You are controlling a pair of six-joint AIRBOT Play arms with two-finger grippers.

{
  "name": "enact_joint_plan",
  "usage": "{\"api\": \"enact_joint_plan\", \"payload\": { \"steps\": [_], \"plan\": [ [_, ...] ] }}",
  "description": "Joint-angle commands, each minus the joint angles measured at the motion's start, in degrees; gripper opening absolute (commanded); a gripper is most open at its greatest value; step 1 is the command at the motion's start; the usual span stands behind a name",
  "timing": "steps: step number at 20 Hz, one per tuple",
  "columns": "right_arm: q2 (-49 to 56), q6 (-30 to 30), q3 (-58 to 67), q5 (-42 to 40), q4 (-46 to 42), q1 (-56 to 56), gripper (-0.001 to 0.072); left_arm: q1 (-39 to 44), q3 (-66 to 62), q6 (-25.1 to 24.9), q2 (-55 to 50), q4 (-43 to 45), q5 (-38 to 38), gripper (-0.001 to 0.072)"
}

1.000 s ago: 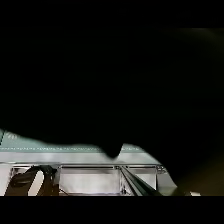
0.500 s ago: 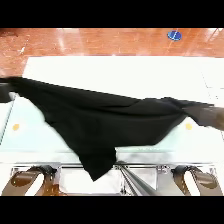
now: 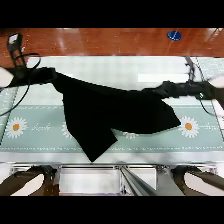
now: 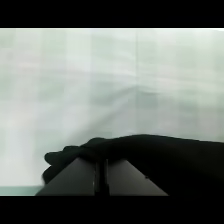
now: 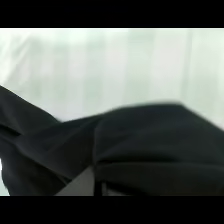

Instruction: Fold the shirts.

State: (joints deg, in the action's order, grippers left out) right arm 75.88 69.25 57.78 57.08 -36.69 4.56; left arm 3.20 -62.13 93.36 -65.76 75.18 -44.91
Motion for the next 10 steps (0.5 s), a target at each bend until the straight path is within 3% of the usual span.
{"api": "enact_joint_plan", "payload": {
  "steps": [1, 3, 4, 6, 10],
  "plan": [
    [15.67, 6.08, 13.81, -0.28, 3.91, -0.90, 0.0375, -0.09, -7.58, 1.09, -10.03, -3.21, -3.06, 0.0062],
    [17.20, 6.64, 18.53, 5.97, 4.28, 1.81, 0.0414, -1.57, -11.54, 0.98, -12.22, -2.99, -9.09, 0.0469],
    [16.52, 6.60, 20.44, 10.86, 3.50, 4.35, 0.0413, -3.61, -13.64, 0.09, -12.70, -2.56, -13.46, 0.0508],
    [12.37, 6.03, 21.38, 18.10, -2.38, 10.73, 0.0412, -8.98, -15.23, -5.97, -11.76, -2.56, -20.63, 0.0508],
    [-4.02, 9.60, 10.38, 18.69, -29.18, 22.43, 0.0413, -21.33, -4.46, -9.64, -4.96, -8.96, -31.01, 0.0508]
  ]
}}
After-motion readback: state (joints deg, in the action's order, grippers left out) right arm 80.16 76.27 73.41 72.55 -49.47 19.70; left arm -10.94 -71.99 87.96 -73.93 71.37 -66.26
